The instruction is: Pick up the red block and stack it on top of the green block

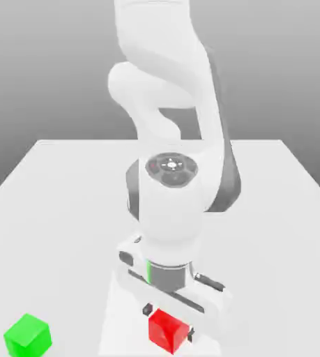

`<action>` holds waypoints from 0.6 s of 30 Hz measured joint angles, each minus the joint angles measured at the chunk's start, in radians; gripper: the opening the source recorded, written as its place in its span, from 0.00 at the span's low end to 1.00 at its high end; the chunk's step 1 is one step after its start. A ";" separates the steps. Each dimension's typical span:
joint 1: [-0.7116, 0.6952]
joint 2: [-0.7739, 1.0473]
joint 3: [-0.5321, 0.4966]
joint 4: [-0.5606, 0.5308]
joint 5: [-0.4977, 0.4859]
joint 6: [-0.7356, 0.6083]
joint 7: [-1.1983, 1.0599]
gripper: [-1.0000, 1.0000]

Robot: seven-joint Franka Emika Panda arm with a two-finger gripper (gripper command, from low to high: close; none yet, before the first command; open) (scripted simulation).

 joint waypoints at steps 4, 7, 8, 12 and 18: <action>0.000 0.006 -0.001 0.001 -0.005 0.005 0.004 0.00; -0.027 -0.082 0.035 -0.013 0.039 -0.066 -0.028 0.00; -0.032 -0.116 0.044 -0.019 0.058 -0.095 -0.042 0.00; -0.085 -0.159 -0.017 0.026 0.115 -0.181 0.040 0.00; -0.195 -0.136 -0.161 0.139 0.179 -0.267 0.255 0.00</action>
